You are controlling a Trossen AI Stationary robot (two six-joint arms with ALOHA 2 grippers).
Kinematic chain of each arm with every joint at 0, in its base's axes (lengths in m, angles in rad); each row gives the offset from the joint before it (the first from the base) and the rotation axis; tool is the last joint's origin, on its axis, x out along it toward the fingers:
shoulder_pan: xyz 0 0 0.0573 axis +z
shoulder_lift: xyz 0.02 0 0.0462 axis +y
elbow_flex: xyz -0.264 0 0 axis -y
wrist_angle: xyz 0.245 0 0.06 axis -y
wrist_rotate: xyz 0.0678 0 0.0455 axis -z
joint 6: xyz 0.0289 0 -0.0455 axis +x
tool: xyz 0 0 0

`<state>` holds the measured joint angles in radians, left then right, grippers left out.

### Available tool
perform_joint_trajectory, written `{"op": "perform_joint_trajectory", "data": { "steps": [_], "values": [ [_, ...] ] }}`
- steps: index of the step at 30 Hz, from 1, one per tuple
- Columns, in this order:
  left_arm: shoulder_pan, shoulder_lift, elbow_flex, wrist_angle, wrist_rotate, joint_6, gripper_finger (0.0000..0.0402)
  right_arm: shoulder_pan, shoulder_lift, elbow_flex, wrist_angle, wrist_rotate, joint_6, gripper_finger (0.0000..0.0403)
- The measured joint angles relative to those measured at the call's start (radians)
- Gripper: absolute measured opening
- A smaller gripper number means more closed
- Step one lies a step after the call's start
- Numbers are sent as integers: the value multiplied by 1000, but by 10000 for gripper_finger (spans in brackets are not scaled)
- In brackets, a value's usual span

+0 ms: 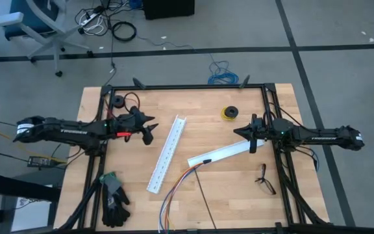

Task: Ziptie cables
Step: Move the white cable duct to the top of the table

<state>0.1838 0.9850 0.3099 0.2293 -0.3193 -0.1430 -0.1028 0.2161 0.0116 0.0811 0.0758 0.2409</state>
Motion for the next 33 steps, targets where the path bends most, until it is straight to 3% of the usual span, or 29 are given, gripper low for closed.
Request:
{"op": "perform_joint_trajectory", "data": {
  "steps": [18, 29, 33],
  "values": [
    [-10, 266, 102, 74, -35, -45, 185, 0, 0, 0, 0, 0, 0, 2],
    [-86, 299, 116, 128, -38, -76, 185, 0, 0, 0, 1, 0, 0, 2],
    [-151, 299, 149, 49, -101, -127, 185, 0, 0, 0, 1, 0, 0, 2]
  ]
}}
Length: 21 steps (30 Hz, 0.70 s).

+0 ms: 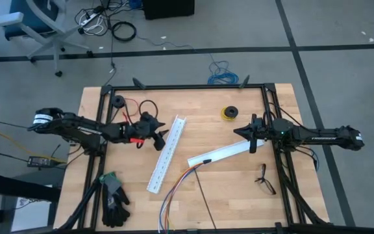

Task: Ziptie cables
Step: Move the white cable duct to the top of the table

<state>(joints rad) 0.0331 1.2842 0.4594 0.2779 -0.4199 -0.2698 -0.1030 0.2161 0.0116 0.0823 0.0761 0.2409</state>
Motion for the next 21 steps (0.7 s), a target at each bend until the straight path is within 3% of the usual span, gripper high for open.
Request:
{"op": "perform_joint_trajectory", "data": {
  "steps": [9, 16, 21],
  "values": [
    [-146, 0, 138, -304, -165, -247, 185, 0, 0, 0, 6, 0, 0, 2],
    [-195, 29, 141, -383, -169, -429, 185, 0, 0, 0, 7, 0, 0, 2],
    [-215, 102, 141, -355, -143, -503, 185, 0, 0, 0, 11, 0, 0, 2]
  ]
}}
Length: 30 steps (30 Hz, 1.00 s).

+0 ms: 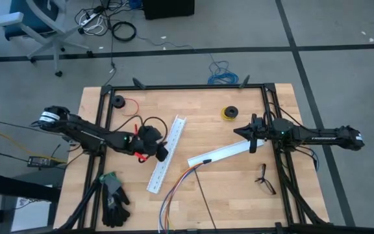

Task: Ziptie cables
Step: Move the white cable duct to the top of the table

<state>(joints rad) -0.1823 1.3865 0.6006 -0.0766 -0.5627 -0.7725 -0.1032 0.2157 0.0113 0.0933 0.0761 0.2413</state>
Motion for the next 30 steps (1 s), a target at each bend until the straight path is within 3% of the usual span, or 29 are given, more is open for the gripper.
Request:
{"op": "perform_joint_trajectory", "data": {
  "steps": [10, 15, 20, 24, 30],
  "values": [
    [-4, 136, 53, -2, 57, -70, 182, 0, 0, 0, 5, 0, 2, 2],
    [0, 179, 89, -98, 31, -63, 128, 0, 0, 0, 4, 0, 3, 2],
    [22, 175, 111, -179, -9, 93, 21, 0, 0, 0, 4, 0, 4, 2],
    [67, 175, 126, -173, -32, 330, 14, 0, 0, 0, 3, 0, 3, 2],
    [225, 177, 127, -59, -26, 492, 13, 0, 0, 0, 3, 0, 1, 2]
  ]
}}
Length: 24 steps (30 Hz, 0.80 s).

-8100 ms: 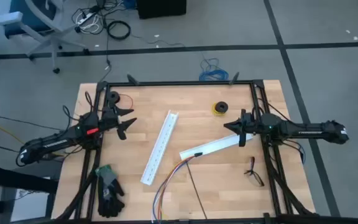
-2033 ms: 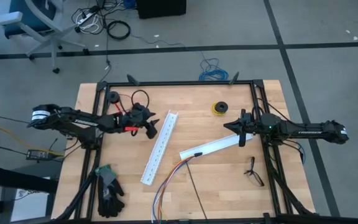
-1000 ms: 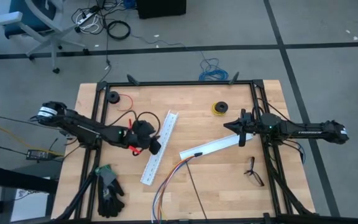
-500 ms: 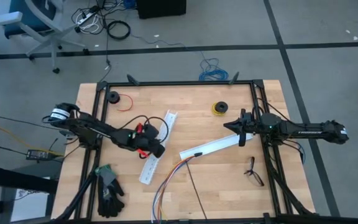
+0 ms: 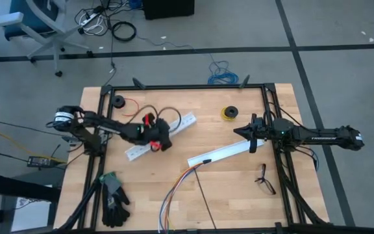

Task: Ziptie cables
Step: Move the white cable duct to the top of the table

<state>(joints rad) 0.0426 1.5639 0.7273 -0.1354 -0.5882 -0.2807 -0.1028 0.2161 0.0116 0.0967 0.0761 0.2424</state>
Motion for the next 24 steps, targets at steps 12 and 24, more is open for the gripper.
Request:
{"op": "perform_joint_trajectory", "data": {
  "steps": [12, 24],
  "values": [
    [331, 0, 0, 285, 385, 392, 11, -1, 0, 0, 0, 13, -1, 2],
    [481, 166, 23, 459, 716, 538, 11, -1, 0, 0, 36, 98, -2, 2]
  ]
}}
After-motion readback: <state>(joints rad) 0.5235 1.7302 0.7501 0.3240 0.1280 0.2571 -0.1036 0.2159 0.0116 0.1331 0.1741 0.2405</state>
